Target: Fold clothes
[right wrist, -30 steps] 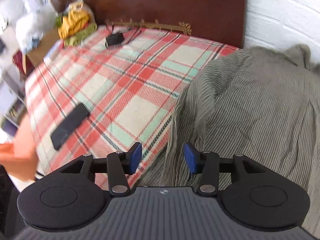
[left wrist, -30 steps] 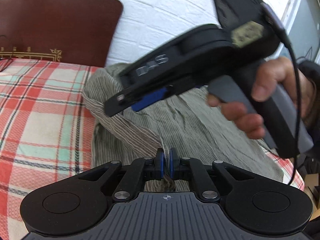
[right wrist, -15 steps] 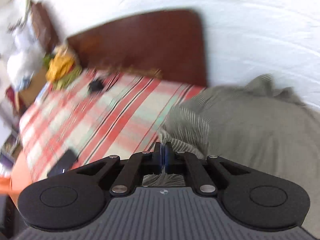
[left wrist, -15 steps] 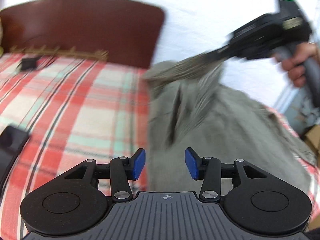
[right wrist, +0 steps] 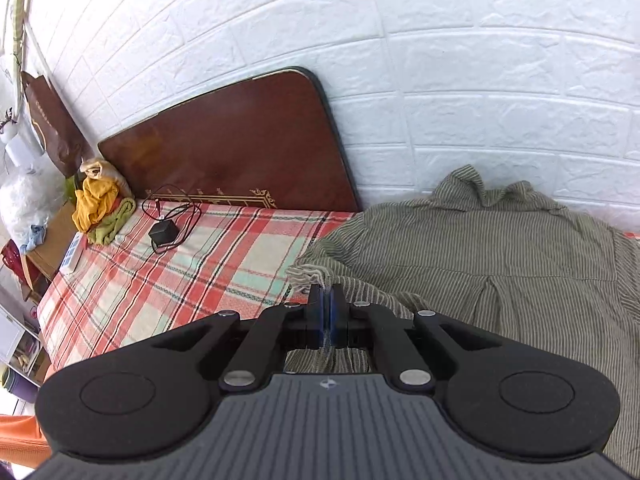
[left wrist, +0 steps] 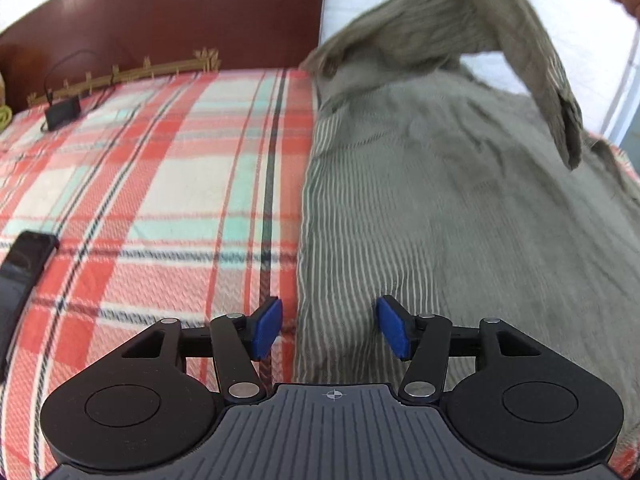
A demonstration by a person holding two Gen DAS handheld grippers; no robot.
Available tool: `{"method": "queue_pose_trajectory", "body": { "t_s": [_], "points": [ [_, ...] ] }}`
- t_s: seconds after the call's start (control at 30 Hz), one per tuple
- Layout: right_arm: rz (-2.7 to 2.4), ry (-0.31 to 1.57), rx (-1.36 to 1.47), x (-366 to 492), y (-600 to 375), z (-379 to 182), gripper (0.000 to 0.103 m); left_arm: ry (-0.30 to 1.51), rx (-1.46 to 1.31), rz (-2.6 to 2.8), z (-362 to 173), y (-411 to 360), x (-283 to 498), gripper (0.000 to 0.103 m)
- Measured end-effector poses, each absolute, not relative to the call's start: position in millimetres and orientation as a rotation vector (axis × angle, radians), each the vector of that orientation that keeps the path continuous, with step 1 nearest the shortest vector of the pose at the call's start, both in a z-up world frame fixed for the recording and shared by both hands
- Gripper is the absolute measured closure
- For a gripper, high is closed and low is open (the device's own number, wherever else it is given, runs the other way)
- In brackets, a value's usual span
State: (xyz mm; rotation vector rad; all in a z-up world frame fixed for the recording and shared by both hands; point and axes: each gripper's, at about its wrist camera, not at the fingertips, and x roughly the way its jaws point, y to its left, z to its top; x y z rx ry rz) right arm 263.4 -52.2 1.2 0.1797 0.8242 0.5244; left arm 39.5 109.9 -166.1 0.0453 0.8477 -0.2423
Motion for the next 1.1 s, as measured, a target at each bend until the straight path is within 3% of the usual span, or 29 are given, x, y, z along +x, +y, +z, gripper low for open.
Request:
{"method": "queue_pose_trajectory", "body": {
  "t_s": [0.03, 0.07, 0.1, 0.57, 0.83, 1.1],
  "points": [
    [0.525, 0.827, 0.184, 265, -54, 0, 0.100, 0.842, 0.063, -0.250, -165, 108, 38, 0.064],
    [0.525, 0.829, 0.192, 266, -56, -1, 0.100, 0.842, 0.074, -0.268, -162, 106, 36, 0.088],
    [0.529, 0.830, 0.209, 266, -60, -1, 0.100, 0.846, 0.074, -0.281, -159, 105, 35, 0.097],
    [0.433, 0.779, 0.451, 261, -182, -6, 0.100, 0.682, 0.222, -0.470, -101, 28, 15, 0.097],
    [0.272, 0.866, 0.525, 262, -251, -59, 0.100, 0.734, 0.314, -0.580, -120, -30, 10, 0.089],
    [0.209, 0.917, 0.596, 264, -276, -98, 0.100, 0.798, 0.346, -0.587, -138, -37, 3, 0.088]
  ]
}}
